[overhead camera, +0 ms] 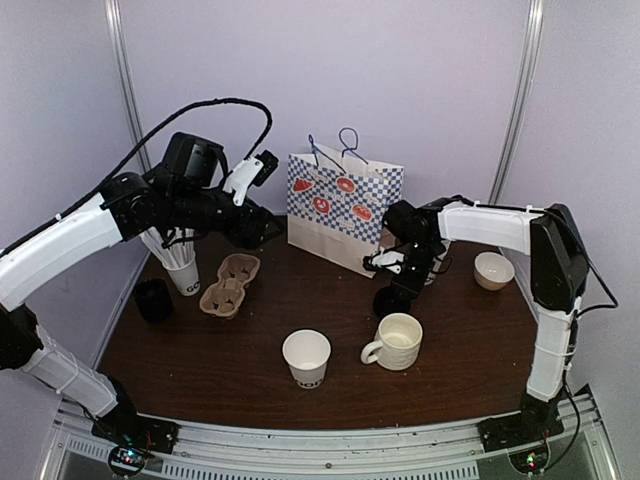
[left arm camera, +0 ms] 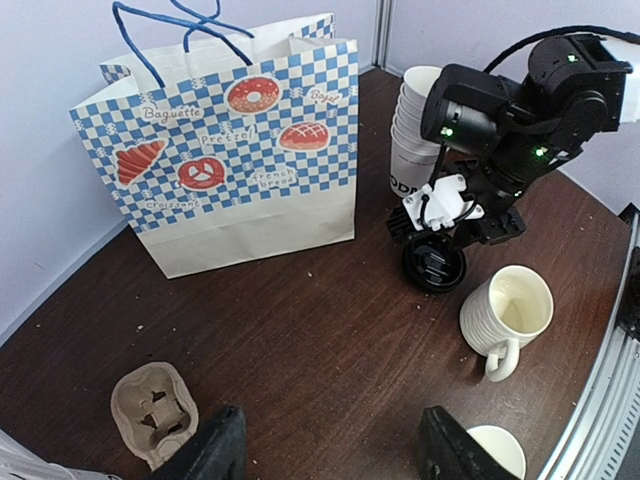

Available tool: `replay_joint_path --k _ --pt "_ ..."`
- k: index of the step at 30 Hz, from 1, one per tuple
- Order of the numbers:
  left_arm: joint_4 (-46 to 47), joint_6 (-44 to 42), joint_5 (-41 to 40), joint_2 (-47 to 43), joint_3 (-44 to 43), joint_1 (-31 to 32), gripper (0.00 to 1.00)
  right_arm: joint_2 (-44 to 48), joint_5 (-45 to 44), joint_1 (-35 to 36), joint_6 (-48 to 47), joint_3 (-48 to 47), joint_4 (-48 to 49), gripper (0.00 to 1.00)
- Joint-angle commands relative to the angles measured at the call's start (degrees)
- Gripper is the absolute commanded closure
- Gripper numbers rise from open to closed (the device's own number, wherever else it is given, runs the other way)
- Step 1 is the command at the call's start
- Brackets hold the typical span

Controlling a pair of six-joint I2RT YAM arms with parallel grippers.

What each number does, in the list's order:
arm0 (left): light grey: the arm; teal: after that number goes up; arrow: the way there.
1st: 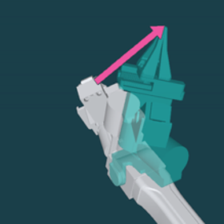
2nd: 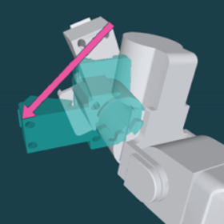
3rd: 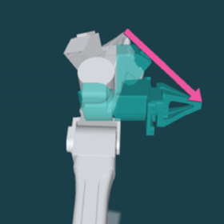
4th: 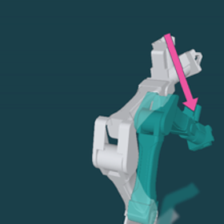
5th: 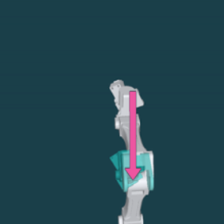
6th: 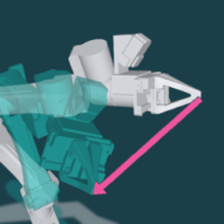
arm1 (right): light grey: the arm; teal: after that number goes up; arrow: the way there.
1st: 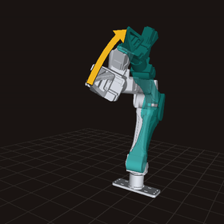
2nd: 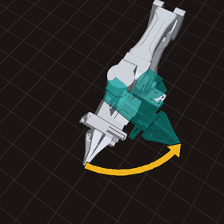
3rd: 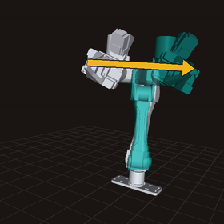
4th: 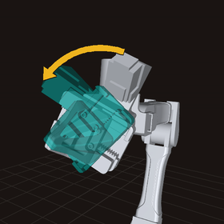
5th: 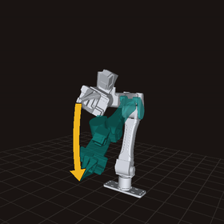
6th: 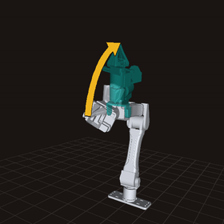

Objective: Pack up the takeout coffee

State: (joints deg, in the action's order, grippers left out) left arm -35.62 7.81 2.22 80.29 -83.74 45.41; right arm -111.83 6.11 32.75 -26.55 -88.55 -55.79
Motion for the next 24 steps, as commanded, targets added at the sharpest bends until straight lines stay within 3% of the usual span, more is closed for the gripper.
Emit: replay_joint_path --k 1,8,24 --pt "3.2 0.9 1.7 -0.5 1.1 -0.2 0.38 -2.0 -0.5 -0.2 1.1 -1.1 0.8 0.7" --pt "3.9 1.3 2.0 -0.1 1.9 -0.2 0.38 -4.2 0.2 -0.5 1.5 -2.1 1.4 0.71" --pt "4.3 2.2 3.3 -0.2 2.2 -0.2 0.37 -5.1 1.7 -1.0 2.8 -2.9 2.2 0.97"
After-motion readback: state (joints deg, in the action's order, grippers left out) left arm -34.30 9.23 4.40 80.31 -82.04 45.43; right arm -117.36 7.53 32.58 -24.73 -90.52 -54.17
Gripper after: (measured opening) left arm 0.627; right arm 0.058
